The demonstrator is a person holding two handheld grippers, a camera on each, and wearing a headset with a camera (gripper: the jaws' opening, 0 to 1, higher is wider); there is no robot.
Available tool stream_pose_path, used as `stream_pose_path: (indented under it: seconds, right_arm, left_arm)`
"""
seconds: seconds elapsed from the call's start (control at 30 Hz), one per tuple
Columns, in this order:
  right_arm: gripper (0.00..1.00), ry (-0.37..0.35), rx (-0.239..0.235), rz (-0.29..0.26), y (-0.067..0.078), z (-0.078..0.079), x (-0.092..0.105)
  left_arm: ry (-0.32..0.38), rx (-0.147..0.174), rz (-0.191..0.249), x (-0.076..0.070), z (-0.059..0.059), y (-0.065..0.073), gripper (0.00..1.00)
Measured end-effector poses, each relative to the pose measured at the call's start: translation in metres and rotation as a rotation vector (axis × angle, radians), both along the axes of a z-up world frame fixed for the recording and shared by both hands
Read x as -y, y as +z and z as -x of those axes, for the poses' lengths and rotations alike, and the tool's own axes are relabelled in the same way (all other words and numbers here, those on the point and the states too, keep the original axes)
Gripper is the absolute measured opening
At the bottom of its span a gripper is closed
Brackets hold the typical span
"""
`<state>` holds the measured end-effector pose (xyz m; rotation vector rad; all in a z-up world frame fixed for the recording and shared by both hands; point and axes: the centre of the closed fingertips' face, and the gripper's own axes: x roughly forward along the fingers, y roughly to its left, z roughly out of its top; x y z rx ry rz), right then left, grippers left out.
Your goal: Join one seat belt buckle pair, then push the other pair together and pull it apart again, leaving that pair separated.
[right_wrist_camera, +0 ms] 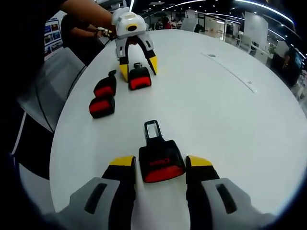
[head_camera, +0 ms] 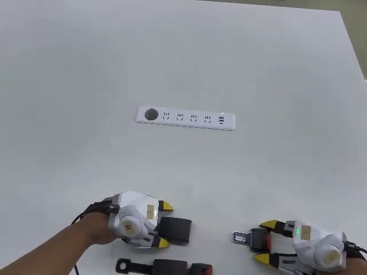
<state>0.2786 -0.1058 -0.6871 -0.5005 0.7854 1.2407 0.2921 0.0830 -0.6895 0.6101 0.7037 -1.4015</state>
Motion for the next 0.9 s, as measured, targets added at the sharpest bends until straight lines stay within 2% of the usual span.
stream_pose_path:
  seconds: [0.07,0.13,0.4,0.9]
  right_arm:
    - [0.36,0.015,0.013,0.007,-0.0008,-0.0013,-0.0010]
    - [0.36,0.028,0.022,0.016,-0.0031,0.0000,-0.0024]
    - [0.35,0.023,0.041,0.024,-0.0041,-0.0009,-0.0084]
    - [0.34,0.063,0.021,0.085,-0.0064,0.0005,-0.0090]
  left_arm:
    - [-0.014,-0.006,-0.001,0.0019,0.0036,0.0002,0.38]
    - [-0.022,0.014,0.005,0.0049,0.0031,0.0007,0.35]
    - [-0.017,0.019,0.014,0.0046,0.0055,-0.0004,0.34]
    - [-0.055,0.018,-0.009,0.0048,0.0071,-0.0004,0.34]
